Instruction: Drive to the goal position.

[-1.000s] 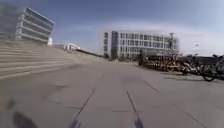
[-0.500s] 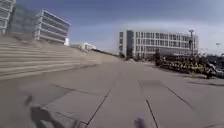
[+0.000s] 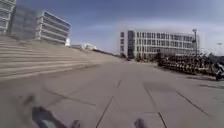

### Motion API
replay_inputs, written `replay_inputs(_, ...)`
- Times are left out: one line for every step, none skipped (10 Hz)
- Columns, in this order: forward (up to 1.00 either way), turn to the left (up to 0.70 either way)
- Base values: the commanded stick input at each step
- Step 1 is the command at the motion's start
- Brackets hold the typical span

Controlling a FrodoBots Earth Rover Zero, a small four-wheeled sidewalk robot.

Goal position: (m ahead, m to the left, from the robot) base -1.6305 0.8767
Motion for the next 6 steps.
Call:
replay_inputs(0.70, 0.00)
replay_inputs(0.70, 0.00)
replay_inputs(0.70, 0.00)
replay_inputs(0.70, 0.00)
replay_inputs(0.70, 0.00)
replay_inputs(0.70, 0.00)
